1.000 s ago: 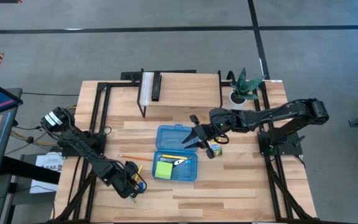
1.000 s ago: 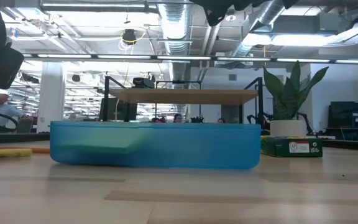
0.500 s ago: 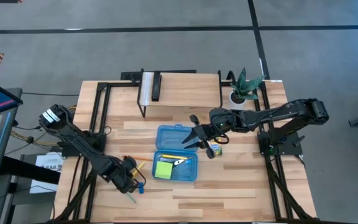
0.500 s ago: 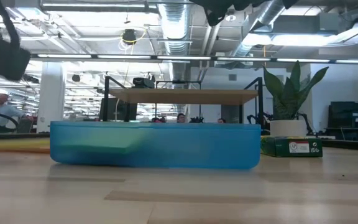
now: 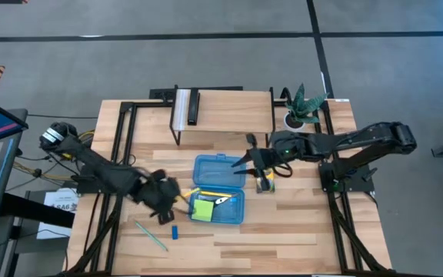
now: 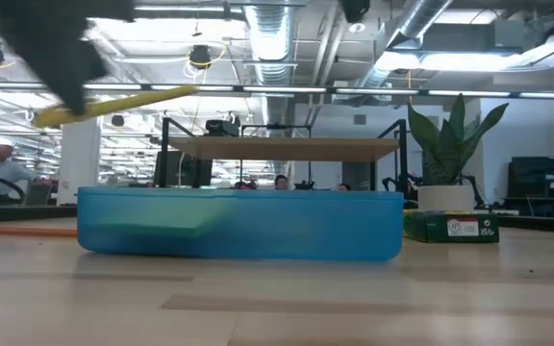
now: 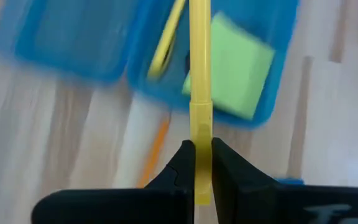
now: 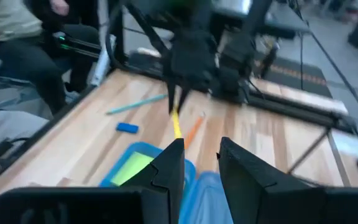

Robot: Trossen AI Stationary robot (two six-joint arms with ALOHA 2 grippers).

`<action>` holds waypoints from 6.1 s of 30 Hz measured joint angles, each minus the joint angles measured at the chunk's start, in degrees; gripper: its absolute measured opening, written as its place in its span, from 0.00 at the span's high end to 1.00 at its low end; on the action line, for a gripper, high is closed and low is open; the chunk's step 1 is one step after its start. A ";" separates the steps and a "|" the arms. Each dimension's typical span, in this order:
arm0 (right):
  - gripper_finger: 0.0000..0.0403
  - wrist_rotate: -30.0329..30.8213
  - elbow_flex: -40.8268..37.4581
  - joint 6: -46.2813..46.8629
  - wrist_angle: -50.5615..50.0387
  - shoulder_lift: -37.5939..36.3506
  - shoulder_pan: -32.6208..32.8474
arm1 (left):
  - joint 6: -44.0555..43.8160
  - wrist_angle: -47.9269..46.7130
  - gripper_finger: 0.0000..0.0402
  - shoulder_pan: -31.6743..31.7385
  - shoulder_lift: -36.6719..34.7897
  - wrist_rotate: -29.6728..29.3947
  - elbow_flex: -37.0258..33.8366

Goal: Pack school essentials
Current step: Put the yellow pen into the blue supply box, then put the orange pencil into the blue supply box, then put the blue pencil into the blue supply box

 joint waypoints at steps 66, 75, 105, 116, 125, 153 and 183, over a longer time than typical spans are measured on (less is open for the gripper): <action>0.70 1.70 -1.24 -0.08 -1.82 -1.07 -0.13 | 12.20 -9.41 0.64 11.29 -17.90 9.22 -22.02; 0.70 1.68 -1.24 -0.06 -2.03 -1.07 -0.13 | 9.58 -8.61 0.64 10.64 -14.30 9.81 -23.02; 0.70 1.53 -1.24 0.07 -2.15 -1.07 -0.04 | 12.79 -4.47 0.80 6.53 -1.82 14.10 -22.85; 0.70 1.48 -1.24 -0.04 -2.16 -1.07 -0.04 | 6.71 -5.62 0.99 6.84 -1.73 16.24 -22.84; 0.70 1.48 -1.24 -0.08 -2.17 -1.07 -0.04 | 0.98 -12.00 1.00 6.77 -2.15 18.61 -21.85; 0.70 1.44 -1.24 -0.08 -1.58 -1.07 -0.06 | 12.36 -7.47 1.00 4.98 -3.64 5.81 -1.24; 0.70 1.26 -1.24 -1.61 -2.05 -1.07 1.49 | 42.25 -5.82 0.84 19.41 25.52 17.83 17.22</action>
